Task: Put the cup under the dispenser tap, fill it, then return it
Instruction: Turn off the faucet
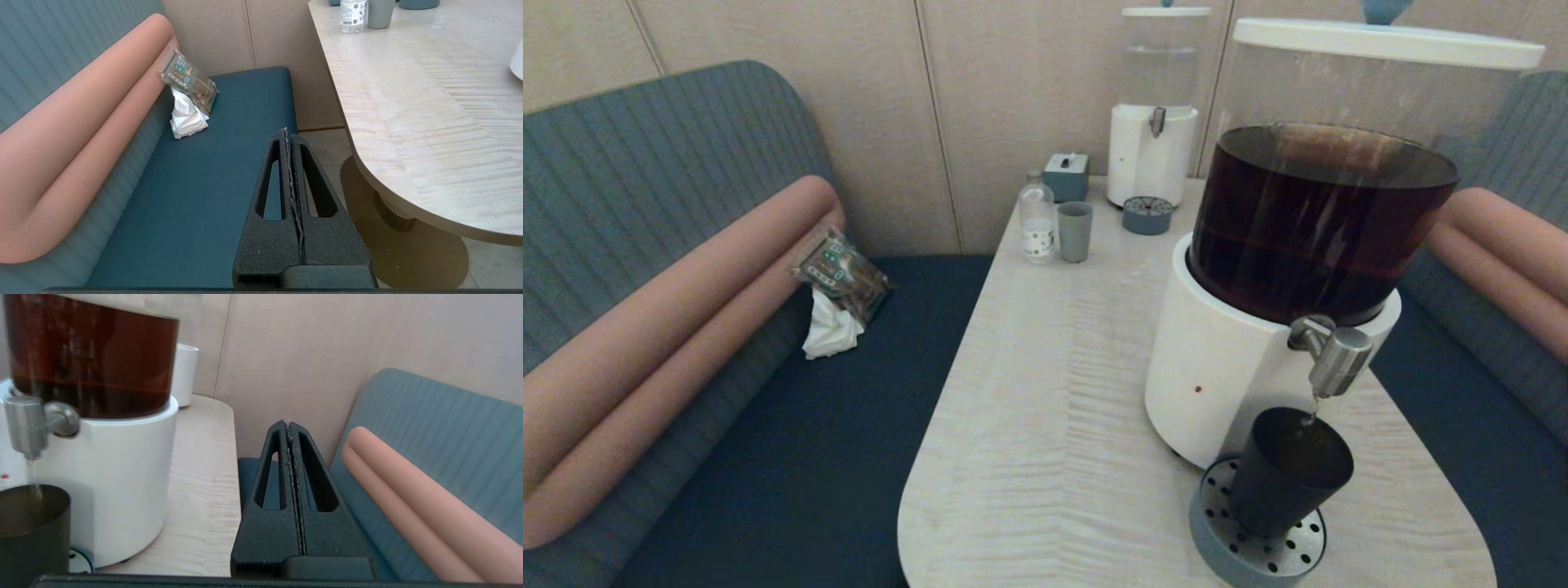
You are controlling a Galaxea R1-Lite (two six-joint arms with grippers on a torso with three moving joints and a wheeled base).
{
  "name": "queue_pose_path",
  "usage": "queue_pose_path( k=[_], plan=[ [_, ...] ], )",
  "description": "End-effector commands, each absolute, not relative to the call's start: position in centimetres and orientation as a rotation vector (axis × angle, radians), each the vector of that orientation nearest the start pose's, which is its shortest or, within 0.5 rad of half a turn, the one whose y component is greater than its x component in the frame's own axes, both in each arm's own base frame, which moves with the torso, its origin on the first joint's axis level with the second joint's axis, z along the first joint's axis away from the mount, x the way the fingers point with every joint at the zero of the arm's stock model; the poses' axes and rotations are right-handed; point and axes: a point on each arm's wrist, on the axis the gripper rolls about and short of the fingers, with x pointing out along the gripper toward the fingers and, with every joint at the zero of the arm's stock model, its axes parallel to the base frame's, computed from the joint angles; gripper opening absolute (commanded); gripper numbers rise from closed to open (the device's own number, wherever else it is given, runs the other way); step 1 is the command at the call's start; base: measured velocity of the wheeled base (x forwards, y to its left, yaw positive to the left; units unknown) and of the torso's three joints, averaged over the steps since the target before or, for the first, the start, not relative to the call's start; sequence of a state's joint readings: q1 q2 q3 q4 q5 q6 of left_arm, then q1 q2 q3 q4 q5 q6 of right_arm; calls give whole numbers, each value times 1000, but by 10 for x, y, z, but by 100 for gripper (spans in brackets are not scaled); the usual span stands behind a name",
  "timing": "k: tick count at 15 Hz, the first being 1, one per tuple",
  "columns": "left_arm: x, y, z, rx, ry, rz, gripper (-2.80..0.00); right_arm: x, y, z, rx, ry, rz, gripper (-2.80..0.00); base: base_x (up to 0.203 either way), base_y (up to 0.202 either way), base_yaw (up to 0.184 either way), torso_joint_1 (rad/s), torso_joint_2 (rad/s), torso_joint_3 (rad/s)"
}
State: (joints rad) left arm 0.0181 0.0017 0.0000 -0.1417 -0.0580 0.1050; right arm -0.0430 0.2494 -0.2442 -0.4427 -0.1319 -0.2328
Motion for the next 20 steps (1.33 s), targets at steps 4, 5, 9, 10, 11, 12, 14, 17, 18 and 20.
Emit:
queue_pose_path(
  k=[4, 5, 9, 10, 11, 12, 14, 17, 18, 20],
  plan=[
    [-20, -2, 79, 110, -102, -35, -280, -26, -3, 177, -201, -433, -230, -280, 0, 0, 0, 0, 0, 0],
    [-20, -2, 79, 110, -102, -35, -280, -27, -3, 171, -196, -448, -244, -280, 0, 0, 0, 0, 0, 0],
    [-20, -2, 79, 110, -102, -35, -280, -27, -4, 133, -207, -410, -234, -280, 0, 0, 0, 0, 0, 0],
    [-20, -2, 79, 110, -102, -35, -280, -28, -4, 122, -208, -394, -228, -280, 0, 0, 0, 0, 0, 0],
    [-20, -2, 79, 110, -102, -35, -280, -30, -4, 114, -204, -368, -221, -280, 0, 0, 0, 0, 0, 0],
    [-20, -2, 79, 110, -102, -35, -280, -29, -4, 109, -193, -331, -212, -280, 0, 0, 0, 0, 0, 0],
    [-20, -2, 79, 110, -102, -35, -280, -27, -4, 104, -168, -283, -202, -280, 0, 0, 0, 0, 0, 0],
    [-20, -2, 79, 110, -102, -35, -280, -24, -3, 90, -172, -150, -156, -280, 0, 0, 0, 0, 0, 0],
    [-20, -2, 79, 110, -102, -35, -280, -24, -2, 89, -177, -144, -128, -280, 0, 0, 0, 0, 0, 0],
    [-20, -2, 79, 110, -102, -35, -280, -23, -2, 88, -182, -135, -107, -280, 0, 0, 0, 0, 0, 0]
  ],
)
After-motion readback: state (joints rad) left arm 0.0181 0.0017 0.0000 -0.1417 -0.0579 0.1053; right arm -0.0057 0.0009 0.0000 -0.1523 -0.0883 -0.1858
